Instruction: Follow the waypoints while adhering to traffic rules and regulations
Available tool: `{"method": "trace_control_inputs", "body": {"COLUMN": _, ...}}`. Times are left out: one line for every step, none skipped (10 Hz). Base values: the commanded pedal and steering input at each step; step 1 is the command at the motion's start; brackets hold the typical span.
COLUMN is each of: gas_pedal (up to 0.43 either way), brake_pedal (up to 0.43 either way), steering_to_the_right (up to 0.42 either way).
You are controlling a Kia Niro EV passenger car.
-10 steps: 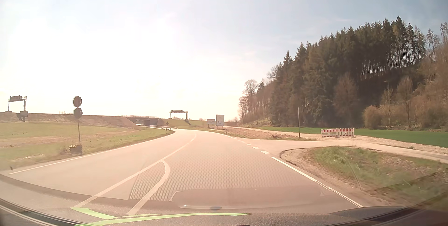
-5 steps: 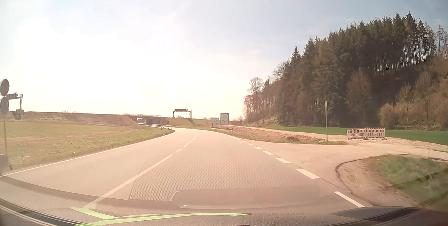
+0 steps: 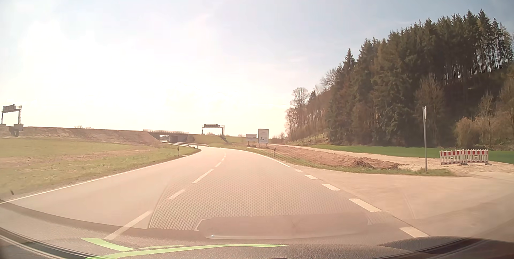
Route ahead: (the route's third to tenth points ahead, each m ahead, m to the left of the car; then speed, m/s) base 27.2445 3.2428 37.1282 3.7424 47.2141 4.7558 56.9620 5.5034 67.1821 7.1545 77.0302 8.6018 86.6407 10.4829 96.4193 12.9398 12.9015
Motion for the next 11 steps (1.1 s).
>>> {"method": "trace_control_inputs", "body": {"gas_pedal": 0.047, "brake_pedal": 0.0, "steering_to_the_right": -0.008}}
{"method": "trace_control_inputs", "body": {"gas_pedal": 0.047, "brake_pedal": 0.0, "steering_to_the_right": -0.008}}
{"method": "trace_control_inputs", "body": {"gas_pedal": 0.059, "brake_pedal": 0.0, "steering_to_the_right": -0.008}}
{"method": "trace_control_inputs", "body": {"gas_pedal": 0.059, "brake_pedal": 0.0, "steering_to_the_right": -0.008}}
{"method": "trace_control_inputs", "body": {"gas_pedal": 0.059, "brake_pedal": 0.0, "steering_to_the_right": -0.008}}
{"method": "trace_control_inputs", "body": {"gas_pedal": 0.059, "brake_pedal": 0.0, "steering_to_the_right": -0.008}}
{"method": "trace_control_inputs", "body": {"gas_pedal": 0.059, "brake_pedal": 0.0, "steering_to_the_right": -0.008}}
{"method": "trace_control_inputs", "body": {"gas_pedal": 0.067, "brake_pedal": 0.0, "steering_to_the_right": -0.008}}
{"method": "trace_control_inputs", "body": {"gas_pedal": 0.067, "brake_pedal": 0.0, "steering_to_the_right": -0.008}}
{"method": "trace_control_inputs", "body": {"gas_pedal": 0.067, "brake_pedal": 0.0, "steering_to_the_right": -0.008}}
{"method": "trace_control_inputs", "body": {"gas_pedal": 0.067, "brake_pedal": 0.0, "steering_to_the_right": -0.008}}
